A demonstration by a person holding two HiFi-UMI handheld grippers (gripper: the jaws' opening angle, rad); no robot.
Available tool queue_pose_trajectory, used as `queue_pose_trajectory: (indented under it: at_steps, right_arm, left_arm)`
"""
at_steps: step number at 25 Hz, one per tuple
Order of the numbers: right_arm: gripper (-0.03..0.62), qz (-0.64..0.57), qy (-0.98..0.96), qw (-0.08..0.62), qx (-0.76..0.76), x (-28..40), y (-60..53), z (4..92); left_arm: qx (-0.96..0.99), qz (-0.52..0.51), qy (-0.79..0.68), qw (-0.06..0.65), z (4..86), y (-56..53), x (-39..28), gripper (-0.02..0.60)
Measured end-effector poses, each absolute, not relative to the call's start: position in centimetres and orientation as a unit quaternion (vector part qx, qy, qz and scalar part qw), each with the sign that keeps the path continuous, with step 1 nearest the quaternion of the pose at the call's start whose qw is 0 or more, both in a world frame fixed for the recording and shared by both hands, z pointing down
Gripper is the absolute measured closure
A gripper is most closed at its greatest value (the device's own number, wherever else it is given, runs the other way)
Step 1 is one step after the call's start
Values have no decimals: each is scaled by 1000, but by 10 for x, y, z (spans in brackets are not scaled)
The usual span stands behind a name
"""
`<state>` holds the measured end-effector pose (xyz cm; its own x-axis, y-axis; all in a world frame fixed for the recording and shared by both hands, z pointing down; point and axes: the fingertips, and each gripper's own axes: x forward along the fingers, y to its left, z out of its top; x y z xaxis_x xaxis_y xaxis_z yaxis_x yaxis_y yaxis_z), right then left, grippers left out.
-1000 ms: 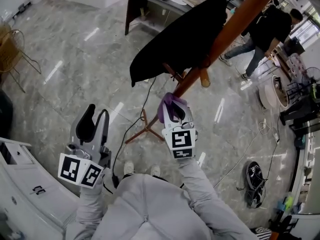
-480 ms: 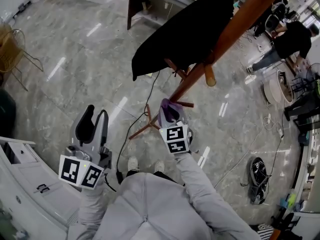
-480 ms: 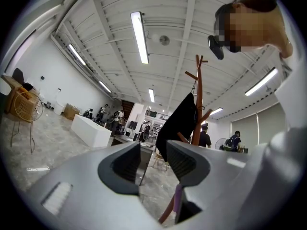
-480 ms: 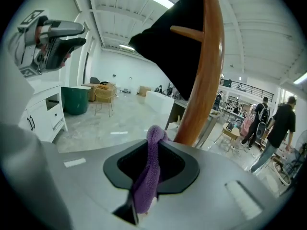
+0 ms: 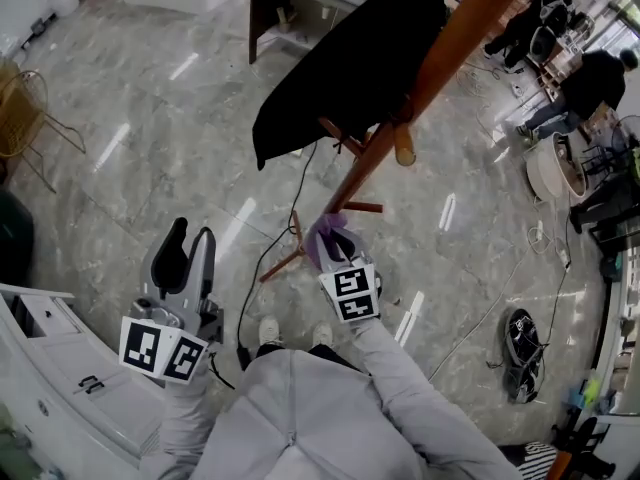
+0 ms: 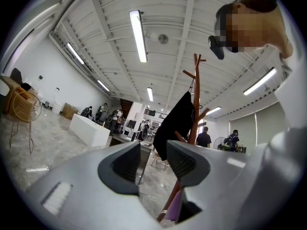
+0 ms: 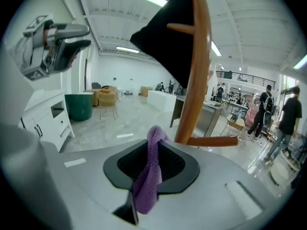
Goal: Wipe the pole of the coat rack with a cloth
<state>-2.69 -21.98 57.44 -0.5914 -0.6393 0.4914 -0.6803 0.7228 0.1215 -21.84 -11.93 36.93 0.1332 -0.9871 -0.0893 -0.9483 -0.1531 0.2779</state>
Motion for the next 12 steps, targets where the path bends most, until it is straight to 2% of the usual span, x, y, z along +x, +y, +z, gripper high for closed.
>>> queue_pose_trajectory:
  at_steps: [5, 12]
  right_arm:
    - [539, 12, -910, 153, 385, -1, -197, 479]
    - [539, -110, -904, 11, 413, 51, -180, 311]
  left_arm:
    - [760, -129, -632, 70, 363, -124, -205, 403]
    - [780, -139, -607, 56, 348, -131, -175, 403]
